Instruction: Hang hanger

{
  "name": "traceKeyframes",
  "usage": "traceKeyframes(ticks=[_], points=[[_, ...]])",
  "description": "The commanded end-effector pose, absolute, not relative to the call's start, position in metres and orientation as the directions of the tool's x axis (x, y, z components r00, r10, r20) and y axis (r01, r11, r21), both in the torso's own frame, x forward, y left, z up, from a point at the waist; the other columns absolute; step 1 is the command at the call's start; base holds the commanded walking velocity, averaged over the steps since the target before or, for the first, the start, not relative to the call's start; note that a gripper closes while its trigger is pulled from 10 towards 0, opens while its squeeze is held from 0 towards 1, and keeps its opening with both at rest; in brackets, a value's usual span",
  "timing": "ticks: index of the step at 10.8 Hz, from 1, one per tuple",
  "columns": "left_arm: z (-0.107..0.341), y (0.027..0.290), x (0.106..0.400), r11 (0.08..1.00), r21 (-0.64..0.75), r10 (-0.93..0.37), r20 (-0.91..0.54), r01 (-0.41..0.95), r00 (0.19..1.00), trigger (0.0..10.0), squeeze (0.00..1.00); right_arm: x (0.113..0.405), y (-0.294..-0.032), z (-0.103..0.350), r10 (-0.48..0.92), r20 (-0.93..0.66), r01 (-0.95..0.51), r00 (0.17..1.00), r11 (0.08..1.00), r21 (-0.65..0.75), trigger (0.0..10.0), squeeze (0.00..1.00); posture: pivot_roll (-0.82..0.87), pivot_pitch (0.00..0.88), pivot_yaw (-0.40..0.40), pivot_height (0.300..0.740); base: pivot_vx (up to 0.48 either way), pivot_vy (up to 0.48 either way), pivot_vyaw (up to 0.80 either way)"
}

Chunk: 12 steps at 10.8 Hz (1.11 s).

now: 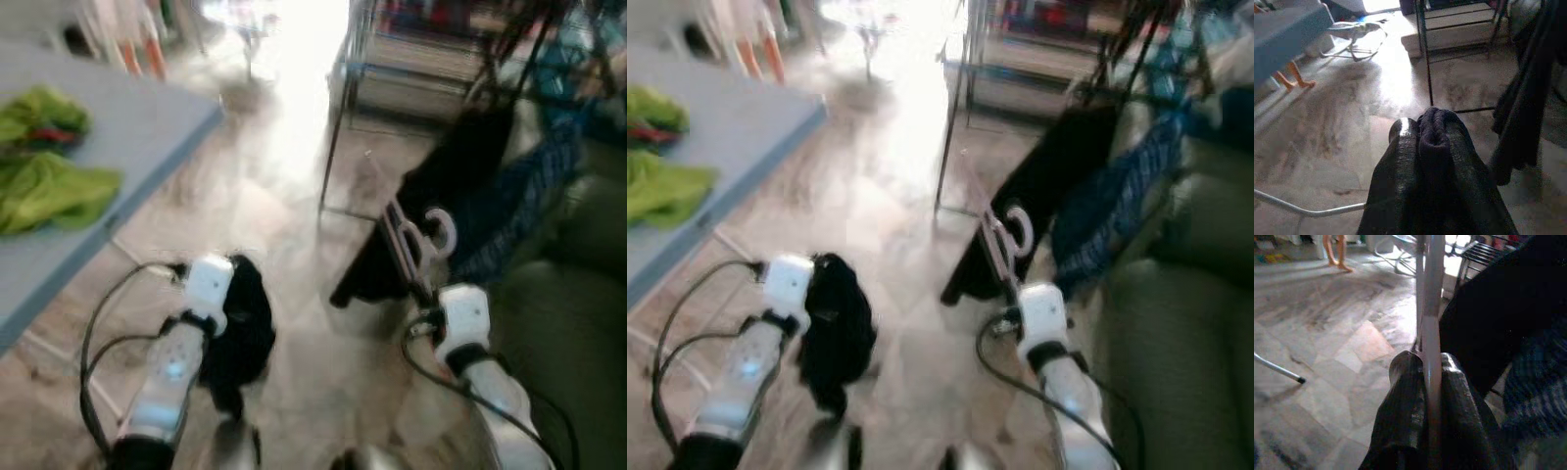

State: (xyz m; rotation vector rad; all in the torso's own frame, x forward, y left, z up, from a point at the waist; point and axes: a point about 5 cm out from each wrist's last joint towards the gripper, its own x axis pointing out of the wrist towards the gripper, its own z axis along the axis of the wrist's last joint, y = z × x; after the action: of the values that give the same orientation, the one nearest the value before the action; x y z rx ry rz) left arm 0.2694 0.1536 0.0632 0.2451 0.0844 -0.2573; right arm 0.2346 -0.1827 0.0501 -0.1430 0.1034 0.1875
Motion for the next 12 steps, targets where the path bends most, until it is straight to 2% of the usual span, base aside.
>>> traceKeyframes(ticks=[1,4,7,10,12], points=[[0.067,0.161,0.273,0.940,0.227,-0.233,-0.113,0.253,0.966,10.0,0.00,0.237,-0.183,0.048,0.165,-0.127,-0.180,0.978,0.976,-0.119,10.0,0.00,0.03,0.120,-0.079,0.740,0.000,0.458,-0.74],[0.059,0.171,0.272,0.964,0.158,-0.189,-0.161,0.214,0.969,10.0,0.00,0.246,-0.186,0.051,0.143,-0.115,-0.158,0.983,0.979,-0.132,10.0,0.00,0.03,0.123,-0.079,0.740,-0.333,0.350,-0.80],[0.061,0.160,0.269,0.940,0.145,-0.287,-0.150,0.308,0.946,10.0,0.00,0.258,-0.190,0.057,0.122,-0.096,-0.135,0.988,0.981,-0.140,10.0,0.00,0.03,0.121,-0.078,0.740,0.000,0.000,-0.80],[0.064,0.156,0.270,0.937,0.138,-0.303,-0.136,0.321,0.943,10.0,0.00,0.258,-0.187,0.055,0.127,-0.099,-0.140,0.987,0.980,-0.138,10.0,0.00,0.03,0.124,-0.079,0.740,0.000,0.000,-0.80],[0.070,0.148,0.270,0.927,0.125,-0.343,-0.099,0.354,0.934,10.0,0.00,0.262,-0.185,0.057,0.132,-0.091,-0.143,0.987,0.980,-0.136,10.0,0.00,0.03,0.130,-0.076,0.740,0.000,0.000,-0.27]])
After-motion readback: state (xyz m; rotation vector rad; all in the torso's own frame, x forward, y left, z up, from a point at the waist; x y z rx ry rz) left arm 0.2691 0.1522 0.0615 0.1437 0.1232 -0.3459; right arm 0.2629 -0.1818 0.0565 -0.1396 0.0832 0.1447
